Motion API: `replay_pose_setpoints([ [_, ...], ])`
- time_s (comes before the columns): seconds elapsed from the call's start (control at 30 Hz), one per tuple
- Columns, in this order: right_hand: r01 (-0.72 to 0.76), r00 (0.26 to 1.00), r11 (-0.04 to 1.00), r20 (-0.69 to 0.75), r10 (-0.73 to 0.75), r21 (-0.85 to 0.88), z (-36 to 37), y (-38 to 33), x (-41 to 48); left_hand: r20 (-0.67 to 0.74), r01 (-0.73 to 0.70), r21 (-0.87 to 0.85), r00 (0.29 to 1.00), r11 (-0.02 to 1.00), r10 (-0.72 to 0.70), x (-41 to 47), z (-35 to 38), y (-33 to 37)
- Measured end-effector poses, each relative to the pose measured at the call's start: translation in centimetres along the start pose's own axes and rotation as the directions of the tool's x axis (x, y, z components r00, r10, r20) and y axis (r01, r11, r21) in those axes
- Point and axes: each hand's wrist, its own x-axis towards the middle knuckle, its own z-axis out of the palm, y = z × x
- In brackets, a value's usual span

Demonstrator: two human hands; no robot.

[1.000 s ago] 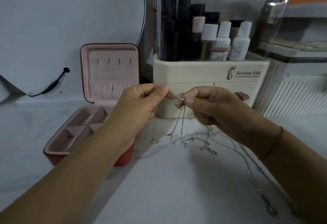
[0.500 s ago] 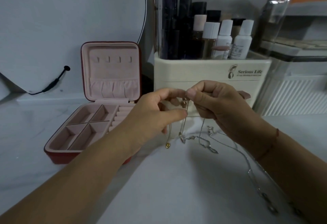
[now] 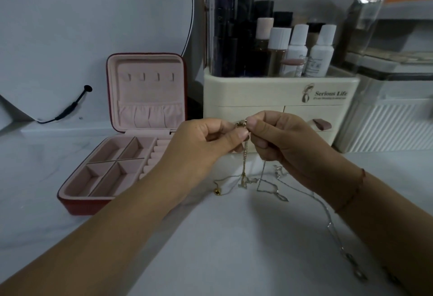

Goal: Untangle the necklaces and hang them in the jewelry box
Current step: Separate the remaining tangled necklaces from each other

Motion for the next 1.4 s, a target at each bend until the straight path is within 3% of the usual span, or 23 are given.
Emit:
replay_pose_setpoints([
  [0.17,0.102,0.994,0.976,-0.013,-0.106,-0.193,-0.1,-0.2,-0.1,0.002,0.054,-0.042,0.999,0.998,-0.054,0.3,-0.3,-0.3],
  [0.33,0.126,0.992,0.980,0.012,-0.126,-0.155,0.1,-0.3,-0.2,0.045,0.106,-0.055,0.994,0.993,-0.103,0.3,-0.3,-0.3],
  [0.6,-0.003,0.999,0.992,-0.050,-0.003,-0.128,-0.3,0.0,0.1,0.061,0.138,-0.196,0.990,0.971,-0.128,0.6,-0.5,-0.1],
  [0.8,-0.101,0.992,0.967,0.050,0.116,-0.235,-0.2,0.1,0.0,0.151,0.159,-0.350,0.982,0.923,-0.112,0.7,-0.8,0.4],
  [0.97,-0.040,0.995,0.991,0.081,0.051,-0.127,0.0,-0.1,-0.2,0.192,0.151,-0.367,0.978,0.918,-0.085,0.6,-1.0,0.3],
  [1.17,0.043,0.999,0.998,-0.006,-0.043,-0.050,-0.6,-0.8,-0.2,0.165,0.206,-0.404,0.975,0.891,-0.150,0.7,-1.1,0.3],
  [1.4,0.113,0.992,0.994,-0.055,-0.113,-0.001,-0.6,-1.4,-0.5,0.084,0.204,-0.285,0.979,0.937,-0.188,0.9,-1.1,0.1],
])
